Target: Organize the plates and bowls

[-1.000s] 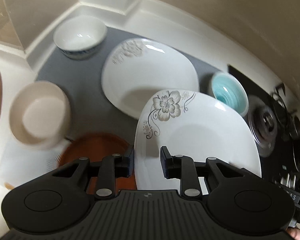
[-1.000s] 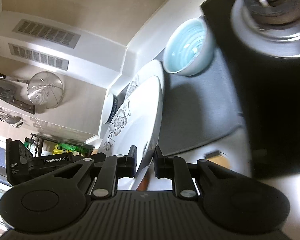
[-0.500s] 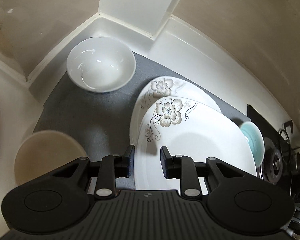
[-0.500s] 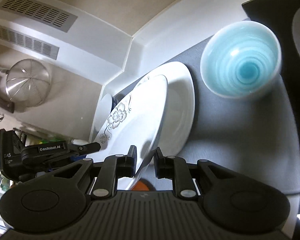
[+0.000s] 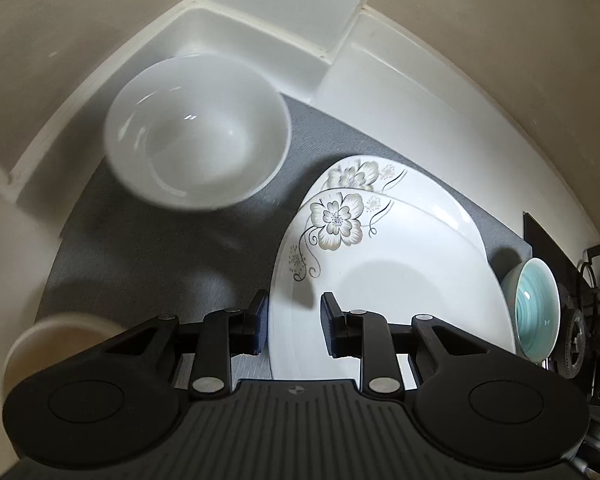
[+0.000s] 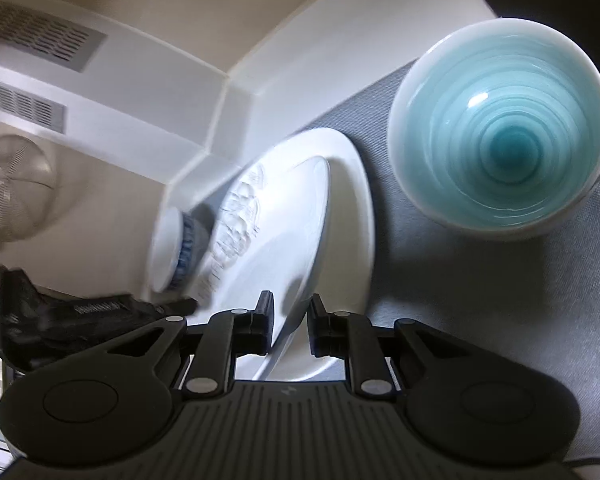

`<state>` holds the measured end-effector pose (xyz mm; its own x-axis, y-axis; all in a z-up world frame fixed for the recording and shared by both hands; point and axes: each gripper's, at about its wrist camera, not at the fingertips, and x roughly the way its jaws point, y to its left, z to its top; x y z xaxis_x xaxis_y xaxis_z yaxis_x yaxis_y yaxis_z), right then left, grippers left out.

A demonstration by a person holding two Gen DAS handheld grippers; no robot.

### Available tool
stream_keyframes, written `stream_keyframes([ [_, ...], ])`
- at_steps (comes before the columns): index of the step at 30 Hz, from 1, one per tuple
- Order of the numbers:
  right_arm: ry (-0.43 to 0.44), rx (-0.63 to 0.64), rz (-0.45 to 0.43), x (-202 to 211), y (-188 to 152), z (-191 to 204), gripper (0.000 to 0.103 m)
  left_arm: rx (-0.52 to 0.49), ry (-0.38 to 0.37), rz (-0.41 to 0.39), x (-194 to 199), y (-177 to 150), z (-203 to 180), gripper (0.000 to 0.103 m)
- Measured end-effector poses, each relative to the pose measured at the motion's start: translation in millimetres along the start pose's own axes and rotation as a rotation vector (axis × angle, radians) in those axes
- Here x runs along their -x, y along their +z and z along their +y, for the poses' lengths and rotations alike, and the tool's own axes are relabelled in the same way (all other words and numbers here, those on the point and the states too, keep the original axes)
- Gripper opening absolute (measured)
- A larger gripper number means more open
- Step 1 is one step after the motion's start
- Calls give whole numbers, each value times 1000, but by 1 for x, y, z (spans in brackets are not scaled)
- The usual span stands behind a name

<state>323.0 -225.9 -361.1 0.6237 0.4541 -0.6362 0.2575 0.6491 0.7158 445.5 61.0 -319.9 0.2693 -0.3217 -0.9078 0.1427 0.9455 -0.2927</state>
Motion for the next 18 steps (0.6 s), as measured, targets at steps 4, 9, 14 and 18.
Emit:
stream_keyframes([
  [4,-65,71,-5,-3,1,10,17,-30,-1,10,-10,7,-2,28],
  [9,-134,81,-2,-8,6,10,18,-13,-23,55,-27,12,3,28],
  [14,-147,53,8,-10,13,7,18,-74,-15,35,-29,10,-1,28],
  [18,-145,-13,16,-11,14,2,17,-69,-63,13,-19,7,8,28],
])
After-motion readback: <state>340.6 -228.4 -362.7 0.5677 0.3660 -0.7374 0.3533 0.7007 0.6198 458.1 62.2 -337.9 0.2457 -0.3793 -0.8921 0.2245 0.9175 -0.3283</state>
